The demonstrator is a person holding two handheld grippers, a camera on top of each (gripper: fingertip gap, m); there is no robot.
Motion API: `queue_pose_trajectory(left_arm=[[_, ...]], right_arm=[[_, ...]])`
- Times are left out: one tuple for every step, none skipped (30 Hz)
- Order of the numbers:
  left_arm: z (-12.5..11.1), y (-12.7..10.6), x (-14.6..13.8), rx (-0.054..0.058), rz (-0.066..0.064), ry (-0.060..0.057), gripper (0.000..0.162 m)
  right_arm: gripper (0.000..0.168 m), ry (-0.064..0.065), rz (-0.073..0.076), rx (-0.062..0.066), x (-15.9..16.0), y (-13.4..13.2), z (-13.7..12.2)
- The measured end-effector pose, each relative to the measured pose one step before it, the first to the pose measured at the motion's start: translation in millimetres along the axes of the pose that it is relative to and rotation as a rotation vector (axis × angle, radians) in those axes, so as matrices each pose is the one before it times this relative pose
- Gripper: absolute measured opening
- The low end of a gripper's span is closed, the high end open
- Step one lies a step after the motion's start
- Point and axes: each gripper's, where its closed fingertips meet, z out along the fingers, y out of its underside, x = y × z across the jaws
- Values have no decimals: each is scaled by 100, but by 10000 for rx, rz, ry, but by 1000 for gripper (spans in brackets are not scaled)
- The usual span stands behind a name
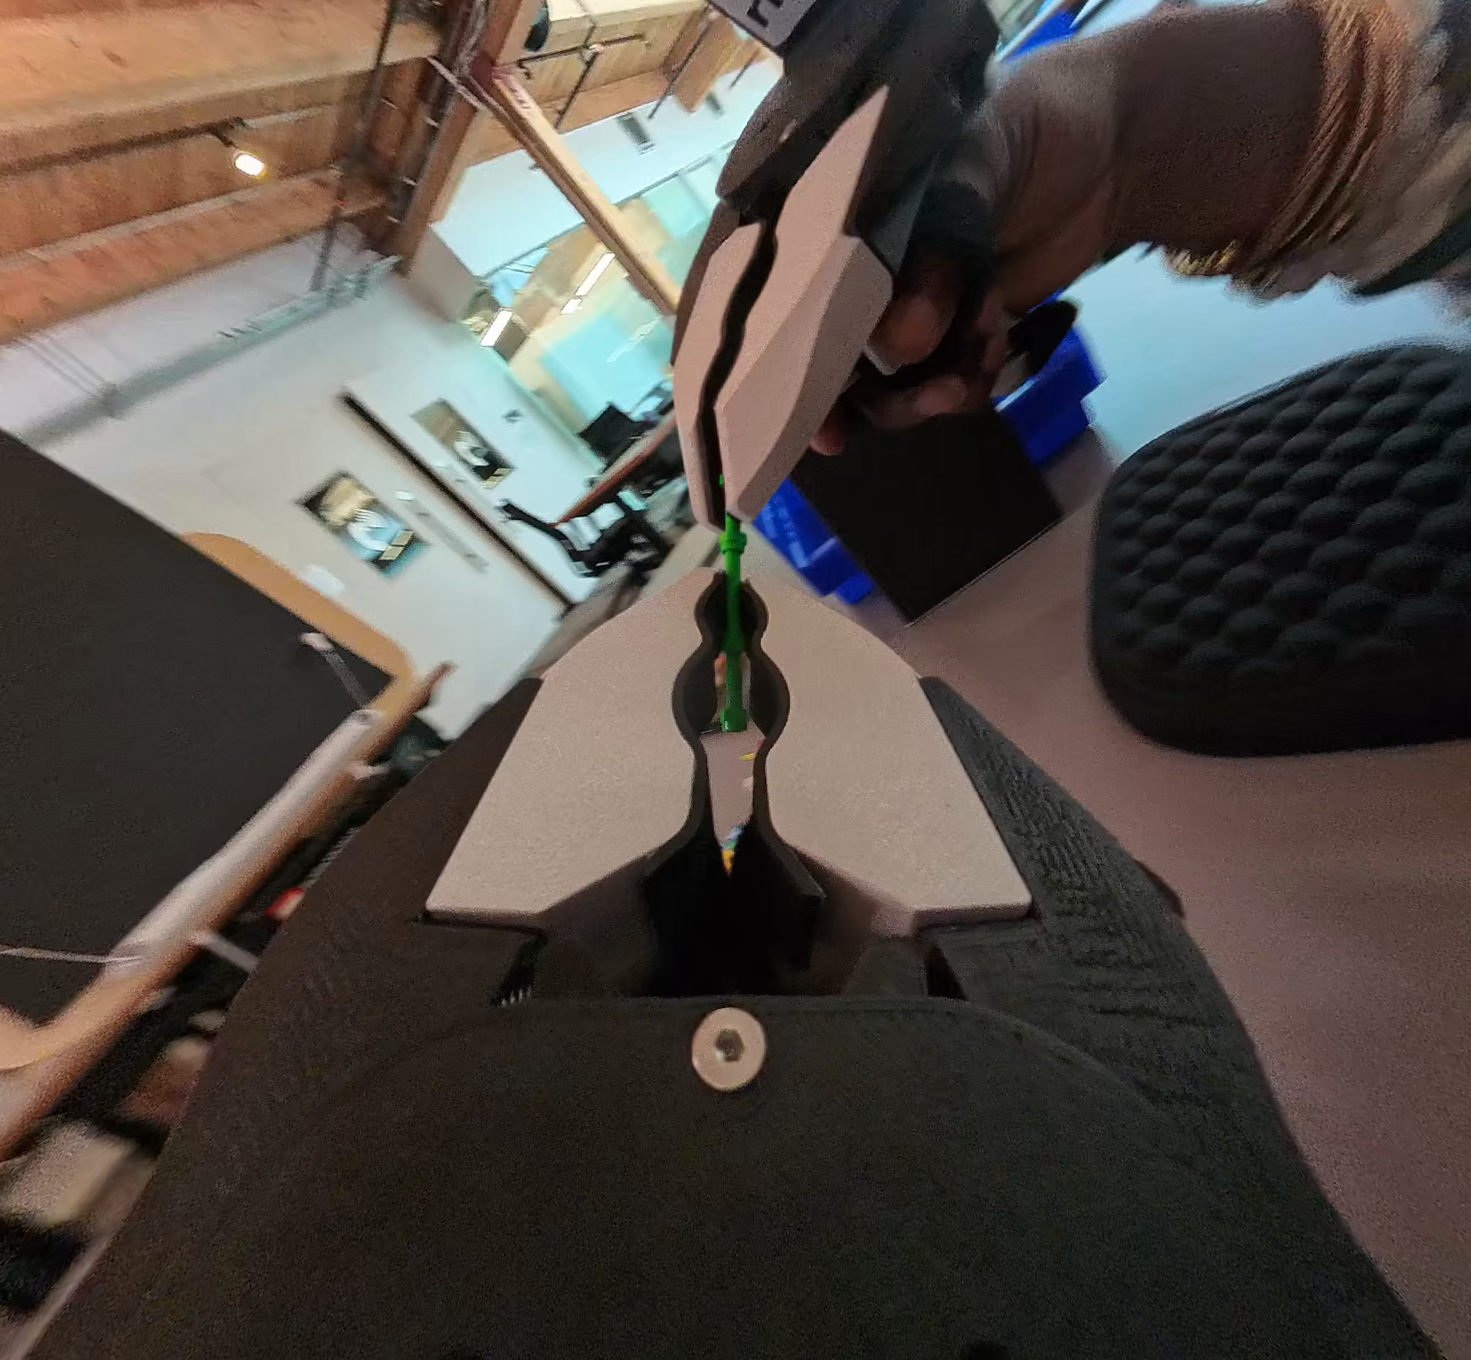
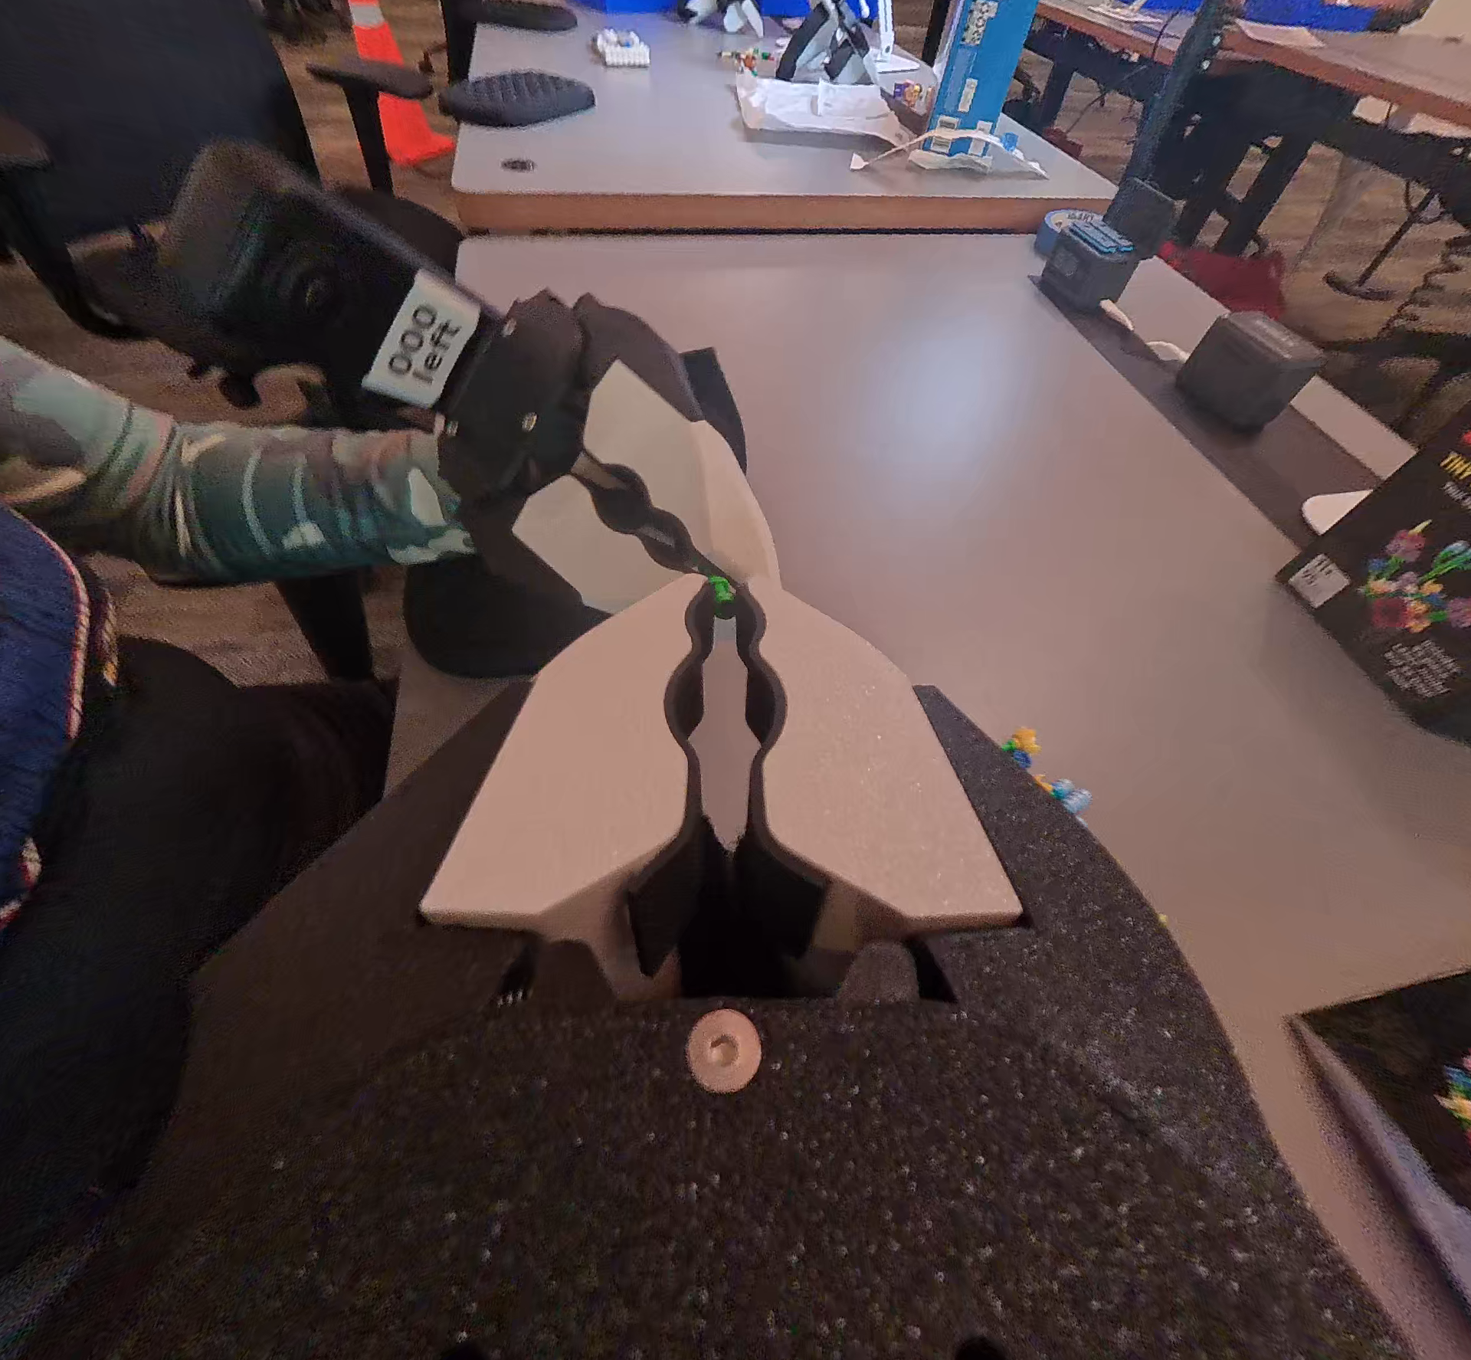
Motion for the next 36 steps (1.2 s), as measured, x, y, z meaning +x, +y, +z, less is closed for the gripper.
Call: queue_pose_trajectory(left_arm=[[12, -229, 237, 187, -614, 372, 3], [-14, -267, 239, 208, -551, 348, 3], [-18, -262, 215, 182, -415, 287, 3], [-18, -226, 177, 144, -243, 187, 3], [10, -157, 116, 92, -89, 88, 3], [23, -93, 66, 45, 51, -8, 3], [53, -90, -13, 17, 232, -128, 3], [74, -56, -69, -41, 395, -219, 3], [92, -41, -85, -76, 495, -268, 3], [80, -33, -78, -74, 515, -269, 3], [79, -22, -42, -62, 419, -210, 3], [59, -33, 34, -16, 223, -108, 3], [48, -41, 89, 19, 8, 33, 3], [14, -17, 188, 25, -156, 185, 3], [-33, -64, 201, 73, -155, 221, 3], [-58, -89, 184, 90, -74, 175, 3], [-27, -30, 178, 39, -78, 153, 3], [12, -38, 190, 36, -127, 156, 3], [36, -85, 194, 80, -213, 171, 3], [46, -142, 193, 108, -319, 210, 3], [25, -160, 163, 134, -387, 230, 3], [1, -163, 198, 140, -449, 278, 3], [-55, -193, 219, 165, -428, 297, 3], [-108, -286, 207, 204, -306, 253, 3], [-124, -327, 175, 192, -241, 215, 3], [-189, -137, -20, 86, -171, 84, 3], [-576, 343, -654, -66, -43, -281, 3], [-1037, 442, -1269, 10, -172, -501, 2], [-1180, -227, -1476, 343, -456, -459, 3], [-972, -912, -1380, 552, -420, -440, 3], [-567, -795, -986, 369, -79, -415, 2], [-150, 3, -567, -73, 212, -348, 3], [126, 671, -213, -383, 330, -250, 3], [319, 748, 101, -377, 294, -146, 3], [390, 466, 265, -235, 230, -91, 3], [351, 217, 305, -153, 252, -62, 3]], right_arm=[[5, 34, -307, -132, -164, -25, -157], [5, 12, -257, -78, -187, -89, -158], [5, -26, -184, -68, -196, -90, -146], [5, -38, -106, -54, -185, -69, -130], [5, -37, -25, -49, -134, -32, -113], [5, -33, 41, -72, -92, 21, -98], [5, -31, 86, -27, -42, 14, -106], [5, -43, 152, 6, -12, -5, -113], [5, -48, 205, -5, 25, 38, -121], [5, -64, 201, 27, 15, 12, -121], [5, -55, 158, -12, 6, 61, -110], [5, -32, 99, -39, -5, 67, -106], [5, -18, 14, -50, -51, 49, -80], [5, 11, -67, -117, -66, 114, -64], [5, -2, -102, -146, -118, 126, -36], [5, -41, -76, -112, -187, 79, -12], [5, -6, -58, -158, -143, 120, -9], [5, 20, -98, -171, -108, 144, -48], [5, 3, -114, -126, -132, 96, -90], [5, -8, -141, -73, -136, 34, -118], [5, 6, -174, -58, -114, 0, -112], [5, 28, -236, -43, -123, -50, -99], [5, 26, -299, -78, -171, -29, -62], [5, 21, -412, -2, -234, -168, -57], [5, 48, -574, 35, -267, -276, -84], [5, 146, -629, 2, -131, -254, -149], [5, 542, -470, -21, 531, -159, -757], [5, 744, -44, 147, 1097, -177, -1674], [5, 589, 224, 565, 1094, -523, -2201], [5, 339, 114, 839, 722, -854, -2249], [5, 222, 15, 663, 412, -757, -1913], [5, 216, 76, 225, 350, -305, -1403], [5, 206, 111, -72, 312, 79, -946], [5, 258, 93, -101, 398, 146, -606], [5, 174, 112, -45, 315, 94, -380], [5, 49, 141, -24, 152, 73, -238]])
